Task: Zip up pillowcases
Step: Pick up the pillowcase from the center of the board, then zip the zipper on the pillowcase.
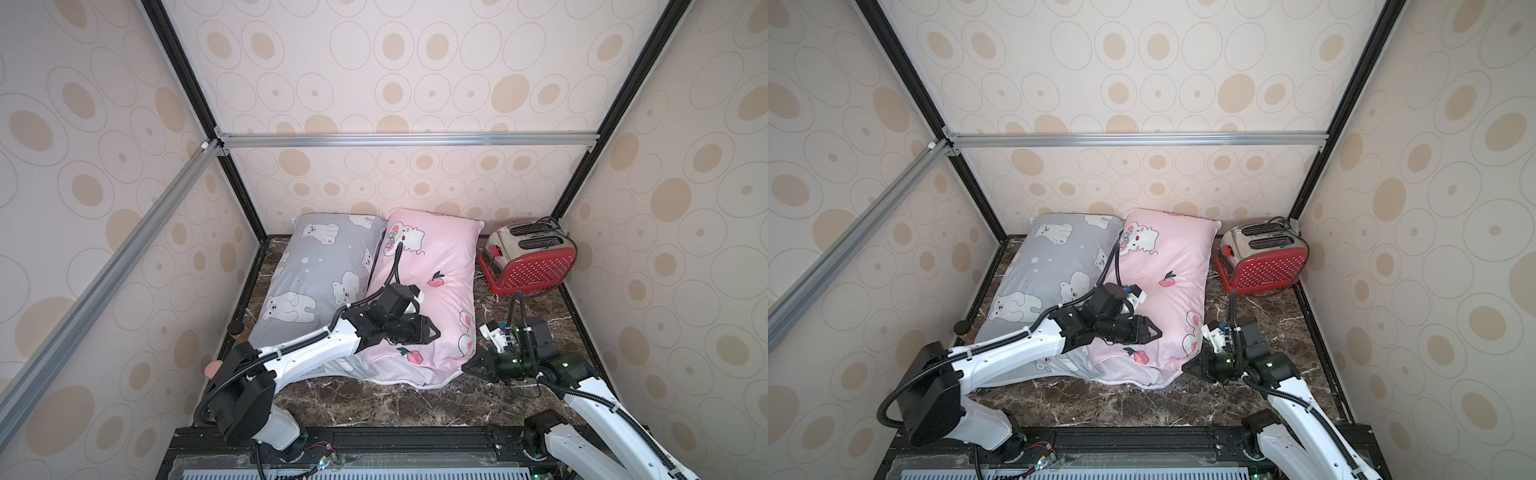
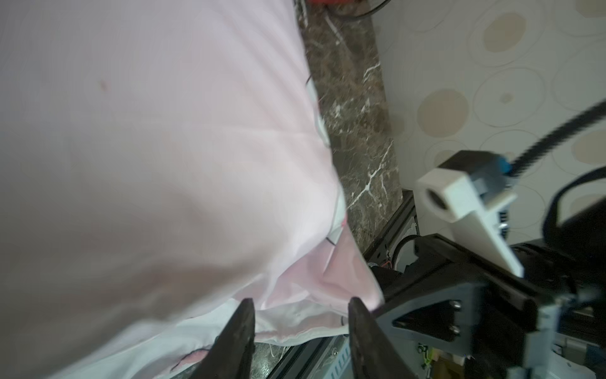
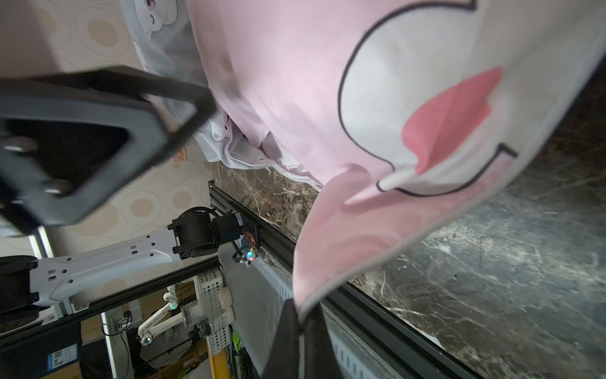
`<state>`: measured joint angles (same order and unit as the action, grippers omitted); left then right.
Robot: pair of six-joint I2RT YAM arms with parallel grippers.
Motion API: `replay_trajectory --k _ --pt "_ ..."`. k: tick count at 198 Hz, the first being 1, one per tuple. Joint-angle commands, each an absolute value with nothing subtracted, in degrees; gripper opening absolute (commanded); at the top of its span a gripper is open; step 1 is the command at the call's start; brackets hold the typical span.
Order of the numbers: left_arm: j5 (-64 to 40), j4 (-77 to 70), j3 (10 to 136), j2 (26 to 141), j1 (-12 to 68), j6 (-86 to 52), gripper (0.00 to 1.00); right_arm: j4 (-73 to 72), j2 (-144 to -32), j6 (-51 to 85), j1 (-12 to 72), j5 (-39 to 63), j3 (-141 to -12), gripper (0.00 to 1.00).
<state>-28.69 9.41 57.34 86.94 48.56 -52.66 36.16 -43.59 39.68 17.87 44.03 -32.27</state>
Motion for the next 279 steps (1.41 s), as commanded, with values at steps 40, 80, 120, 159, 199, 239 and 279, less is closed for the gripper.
replay_trajectory --k 40,80,120,159,199,239,279 --pt "-37.0 -26.7 49.3 88.4 51.4 -72.7 0.22 24.0 -44.1 47.3 17.6 48.2 -31.4 0.00" --pt "-36.8 -27.0 48.6 87.9 52.0 -73.7 0.21 23.3 -44.1 47.7 17.6 46.5 -31.0 0.00" --pt "-37.0 -29.4 46.4 88.6 52.1 -75.9 0.21 21.3 -43.7 49.5 17.5 45.5 -30.2 0.00" --pt "-37.6 -30.2 45.5 89.2 52.1 -76.5 0.24 20.5 -41.9 51.0 16.8 44.3 -29.4 0.00" --pt "-38.0 -31.1 45.8 90.2 52.1 -76.9 0.25 18.6 -42.0 51.8 16.5 45.2 -28.8 0.00" --pt "-38.6 -32.7 45.8 91.5 52.2 -77.8 0.22 16.7 -42.9 52.6 16.5 45.3 -29.0 0.00" --pt "-38.6 -34.3 45.7 92.0 52.2 -78.8 0.20 17.2 -43.6 51.9 16.4 44.9 -29.1 0.00"
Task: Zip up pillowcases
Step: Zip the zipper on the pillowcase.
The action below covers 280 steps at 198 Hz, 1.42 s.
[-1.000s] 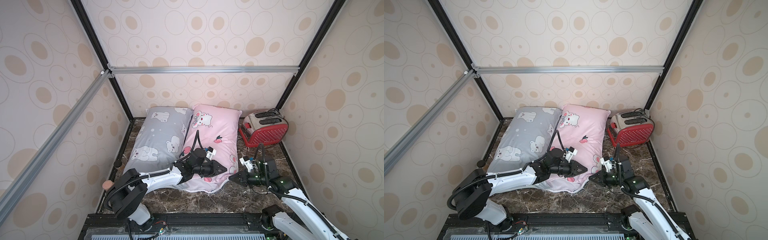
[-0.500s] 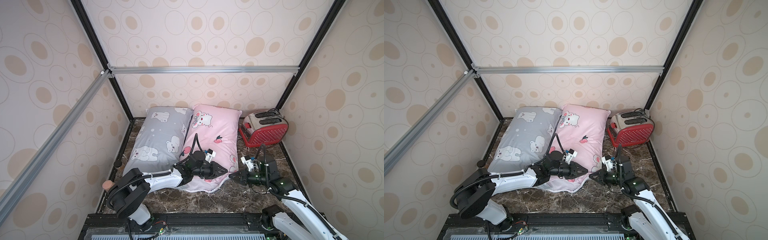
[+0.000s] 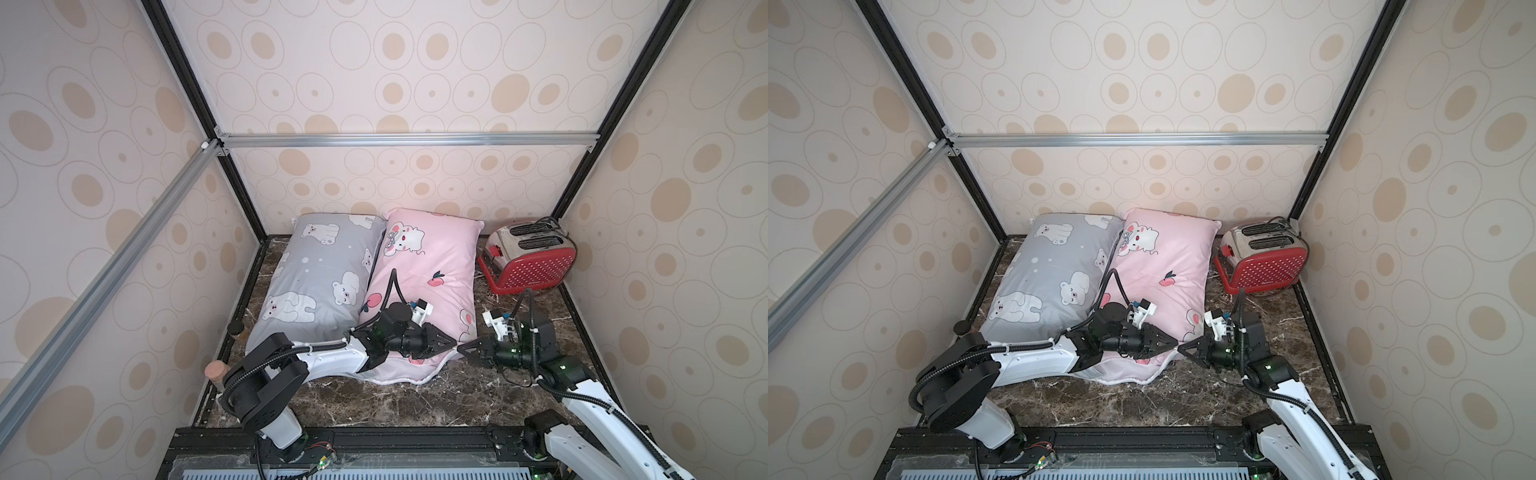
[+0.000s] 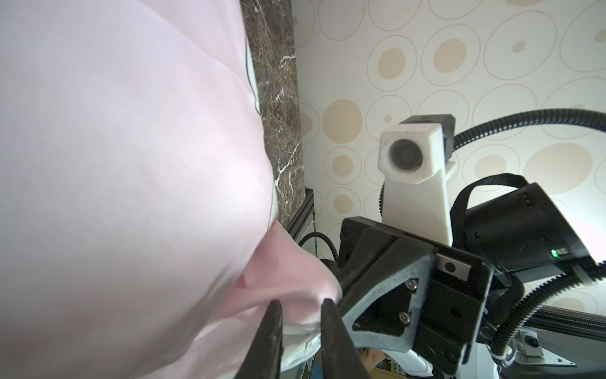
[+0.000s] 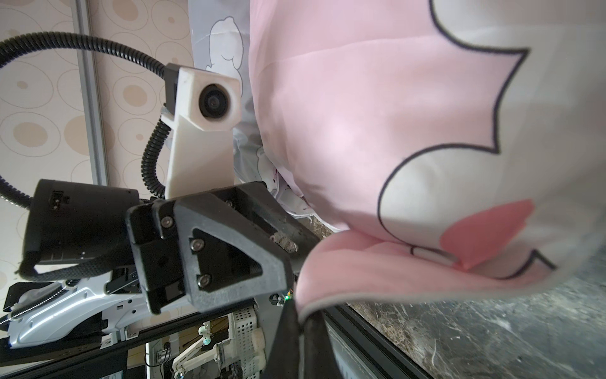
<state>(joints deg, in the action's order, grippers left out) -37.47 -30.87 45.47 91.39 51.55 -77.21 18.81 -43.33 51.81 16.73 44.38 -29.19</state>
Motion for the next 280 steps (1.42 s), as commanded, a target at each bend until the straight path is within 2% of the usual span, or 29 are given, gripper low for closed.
replay_trajectory --k 1,199,280 --pt "-38.6 -34.4 45.7 92.0 52.2 -78.8 0.21 17.2 -43.6 51.9 16.4 44.9 -29.1 0.00" --pt "-39.7 -38.1 44.7 94.1 52.4 -81.8 0.15 18.8 -46.0 48.8 14.5 41.7 -29.6 0.00" --pt "-39.3 -38.5 45.7 95.9 52.5 -81.9 0.15 17.8 -46.2 49.5 14.1 44.1 -29.6 0.00"
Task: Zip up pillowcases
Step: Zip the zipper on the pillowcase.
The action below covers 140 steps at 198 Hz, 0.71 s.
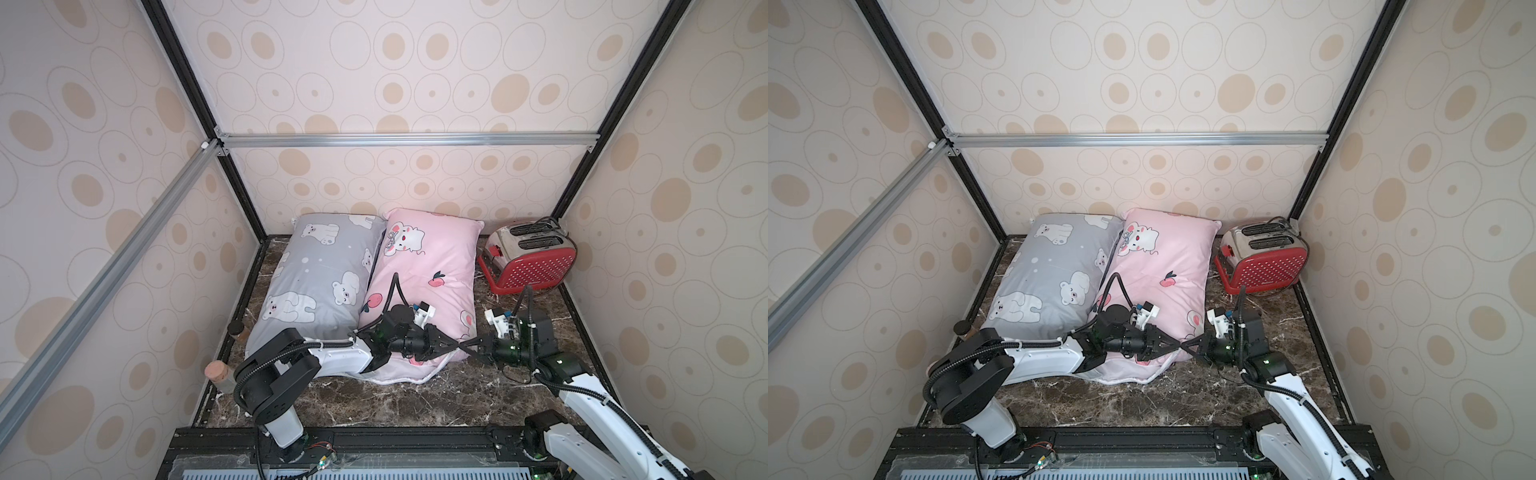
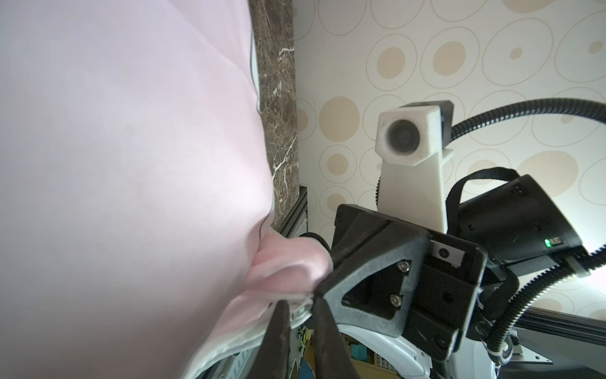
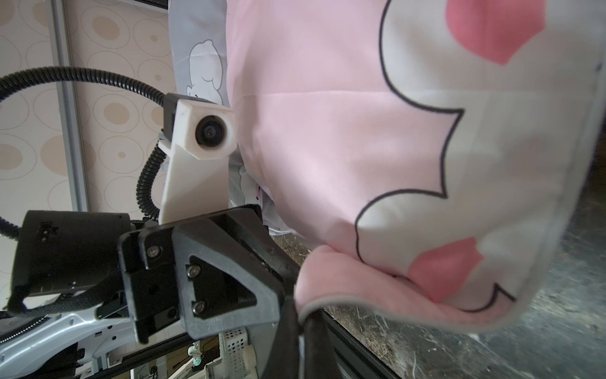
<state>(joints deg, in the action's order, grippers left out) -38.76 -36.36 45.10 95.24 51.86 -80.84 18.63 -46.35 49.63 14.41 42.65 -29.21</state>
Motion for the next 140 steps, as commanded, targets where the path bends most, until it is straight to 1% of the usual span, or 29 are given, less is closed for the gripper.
replay_trajectory --k 1,34,77,108,140 --pt "-39.3 -38.5 45.8 95.9 52.5 -81.8 0.15 17.8 -46.2 49.5 14.1 44.1 -29.6 0.00" --pt "-39.0 -39.0 46.0 96.4 52.5 -82.1 0.14 17.8 -46.4 49.3 14.1 44.8 -29.2 0.00" --pt "-38.8 -40.2 46.1 97.1 52.5 -82.7 0.10 17.6 -46.9 49.1 14.1 45.6 -28.9 0.00" --pt "-38.6 -40.2 46.2 97.1 52.5 -82.7 0.09 17.8 -46.8 48.9 14.1 45.6 -28.7 0.00" --pt "-38.2 -40.2 45.9 97.2 52.4 -82.7 0.06 17.3 -46.9 49.3 14.1 45.8 -28.7 0.00"
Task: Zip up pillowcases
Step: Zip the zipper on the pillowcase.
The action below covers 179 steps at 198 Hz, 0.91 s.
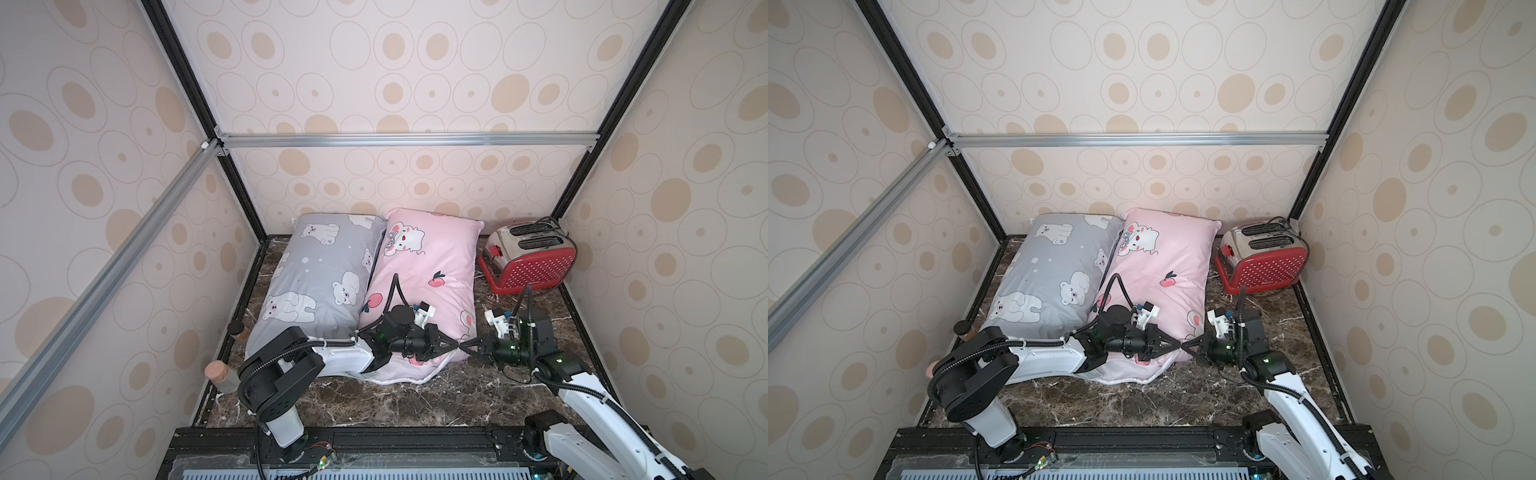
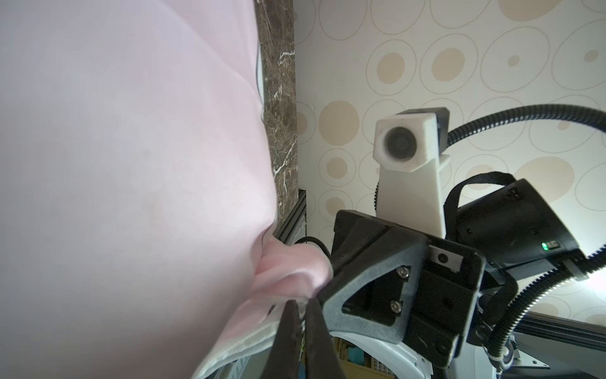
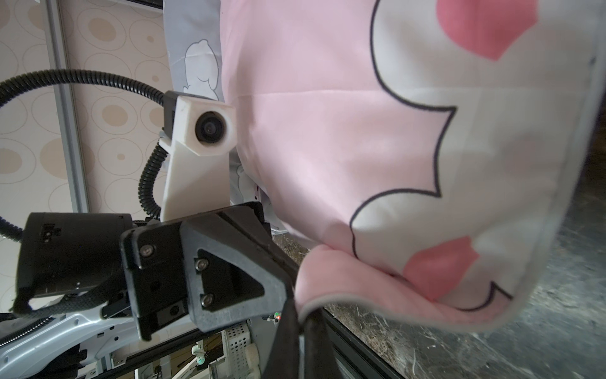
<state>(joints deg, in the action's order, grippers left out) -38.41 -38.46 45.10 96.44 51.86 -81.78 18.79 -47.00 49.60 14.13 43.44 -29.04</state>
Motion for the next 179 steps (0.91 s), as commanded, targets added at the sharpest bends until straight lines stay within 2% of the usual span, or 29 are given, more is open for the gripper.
replay_trajectory --k 1,28,44,69,119,179 --pt "-38.2 -40.2 45.9 97.2 52.5 -82.7 0.06 17.3 -46.9 49.4 14.2 45.8 -28.7 0.00" --pt "-38.1 -40.3 45.7 97.6 52.5 -82.6 0.01 20.7 -46.0 48.4 14.0 44.6 -30.1 0.00" --pt "-38.0 -40.2 45.8 97.8 52.5 -82.6 0.00 21.9 -44.7 48.7 13.6 44.4 -30.2 0.10" --pt "-38.0 -40.1 45.8 98.0 52.5 -82.6 0.00 23.1 -42.8 49.2 13.0 44.0 -30.2 0.20" --pt "-37.7 -40.2 45.7 97.8 52.6 -82.4 0.00 23.4 -43.2 49.7 12.6 43.1 -30.3 0.20" --pt "-37.6 -38.4 46.5 97.9 53.6 -81.5 0.00 24.2 -44.9 49.3 12.6 41.8 -30.1 0.36"
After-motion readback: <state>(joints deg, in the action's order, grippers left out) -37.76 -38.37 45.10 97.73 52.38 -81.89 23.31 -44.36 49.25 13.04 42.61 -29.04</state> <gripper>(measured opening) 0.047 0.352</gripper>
